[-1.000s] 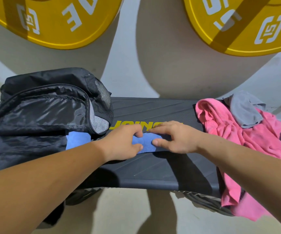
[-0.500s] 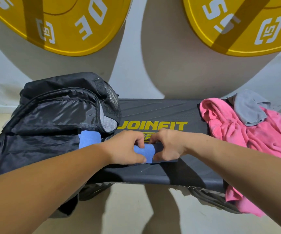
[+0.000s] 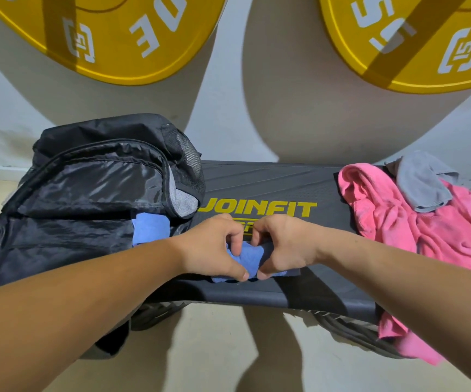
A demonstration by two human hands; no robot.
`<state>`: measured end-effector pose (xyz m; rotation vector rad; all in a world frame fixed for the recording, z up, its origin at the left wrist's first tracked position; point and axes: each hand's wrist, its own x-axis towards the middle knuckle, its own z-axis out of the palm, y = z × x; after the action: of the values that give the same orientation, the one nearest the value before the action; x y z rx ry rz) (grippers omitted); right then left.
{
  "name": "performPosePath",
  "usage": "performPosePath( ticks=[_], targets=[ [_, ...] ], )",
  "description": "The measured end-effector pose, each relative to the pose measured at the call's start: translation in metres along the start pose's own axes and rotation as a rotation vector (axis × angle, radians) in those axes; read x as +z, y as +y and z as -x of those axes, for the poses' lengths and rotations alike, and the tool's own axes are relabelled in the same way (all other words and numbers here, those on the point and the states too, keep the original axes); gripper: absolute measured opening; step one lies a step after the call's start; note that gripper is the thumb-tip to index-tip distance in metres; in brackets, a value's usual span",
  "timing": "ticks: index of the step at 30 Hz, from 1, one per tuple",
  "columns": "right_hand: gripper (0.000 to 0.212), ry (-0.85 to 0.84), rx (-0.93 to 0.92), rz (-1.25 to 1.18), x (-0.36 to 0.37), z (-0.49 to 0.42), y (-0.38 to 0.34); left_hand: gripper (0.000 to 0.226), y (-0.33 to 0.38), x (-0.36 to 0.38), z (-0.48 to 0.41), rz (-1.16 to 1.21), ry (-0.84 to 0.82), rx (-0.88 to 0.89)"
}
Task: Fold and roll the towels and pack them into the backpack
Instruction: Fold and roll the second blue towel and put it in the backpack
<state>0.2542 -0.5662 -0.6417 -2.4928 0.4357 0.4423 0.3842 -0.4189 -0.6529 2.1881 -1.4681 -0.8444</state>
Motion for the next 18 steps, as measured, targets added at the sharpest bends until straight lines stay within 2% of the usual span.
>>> performPosePath(
  ticks=[5,11,18],
  targets=[
    [0.052,-0.003,-0.025,0.025,0.002,0.003,-0.001,0.043,0.007,0.000,0.003,-0.041,0.006,-0.050],
    [0.054,0.003,-0.024,0.025,-0.007,0.011,0.004,0.035,0.016,-0.001,0.006,-0.059,0.069,0.024],
    [0.058,0.280,-0.100,-0.108,-0.025,0.022,-0.002,0.036,0.020,-0.036,0.017,0.131,0.158,0.055]
  ],
)
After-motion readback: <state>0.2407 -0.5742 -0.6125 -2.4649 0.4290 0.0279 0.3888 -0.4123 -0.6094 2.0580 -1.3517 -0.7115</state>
